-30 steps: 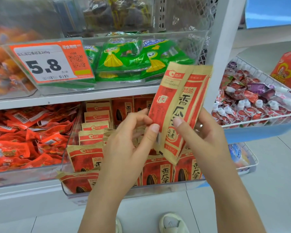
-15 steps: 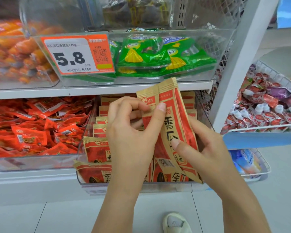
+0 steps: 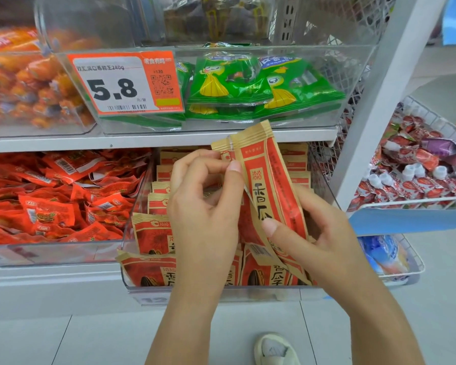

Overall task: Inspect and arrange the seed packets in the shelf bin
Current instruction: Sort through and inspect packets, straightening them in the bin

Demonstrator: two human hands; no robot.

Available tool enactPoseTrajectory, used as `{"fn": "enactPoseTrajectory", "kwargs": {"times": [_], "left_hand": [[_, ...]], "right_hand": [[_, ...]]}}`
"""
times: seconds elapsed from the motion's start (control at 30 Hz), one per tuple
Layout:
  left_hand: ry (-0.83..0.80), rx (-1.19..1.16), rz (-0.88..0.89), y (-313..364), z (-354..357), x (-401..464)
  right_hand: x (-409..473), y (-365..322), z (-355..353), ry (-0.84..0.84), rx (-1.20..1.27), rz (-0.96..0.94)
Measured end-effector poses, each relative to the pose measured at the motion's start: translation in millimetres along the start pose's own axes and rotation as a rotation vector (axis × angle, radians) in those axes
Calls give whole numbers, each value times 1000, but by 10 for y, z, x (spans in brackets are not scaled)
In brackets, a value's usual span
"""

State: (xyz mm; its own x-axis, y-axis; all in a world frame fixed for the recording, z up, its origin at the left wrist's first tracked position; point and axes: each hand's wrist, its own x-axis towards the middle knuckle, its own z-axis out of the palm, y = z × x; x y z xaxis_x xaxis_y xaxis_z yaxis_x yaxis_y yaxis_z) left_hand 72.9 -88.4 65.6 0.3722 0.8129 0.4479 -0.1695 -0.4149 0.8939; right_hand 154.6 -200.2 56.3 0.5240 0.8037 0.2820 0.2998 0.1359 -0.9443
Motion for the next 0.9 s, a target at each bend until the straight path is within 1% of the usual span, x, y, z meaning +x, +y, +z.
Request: {"fn": "enactPoseTrajectory", "kwargs": {"times": [0.07,0.17,0.3,0.4,0.53,0.67,0.9], "left_hand": [[16,-20,-2,-5,-12,11],[43,-114,-44,-5,-25,19],[-20,-167,-140,5,15,2],[-93,-171,-190,21,44,-29],[-135,-181,-176,75,17,-28],[-126,-247,-183,95,34,-24],[-133,-213,-139,111,35,-39]], "right_hand": [[13,13,-14,-9,0,17],[19,54,-57,-78,56,77],[-11,25,-70,-119,196,150],[8,64,-67,-99,111,149],[29,68,-80,-67,39,104],[24,96,-86,-56,0,76],[34,131,-76,-44,-54,81]]}}
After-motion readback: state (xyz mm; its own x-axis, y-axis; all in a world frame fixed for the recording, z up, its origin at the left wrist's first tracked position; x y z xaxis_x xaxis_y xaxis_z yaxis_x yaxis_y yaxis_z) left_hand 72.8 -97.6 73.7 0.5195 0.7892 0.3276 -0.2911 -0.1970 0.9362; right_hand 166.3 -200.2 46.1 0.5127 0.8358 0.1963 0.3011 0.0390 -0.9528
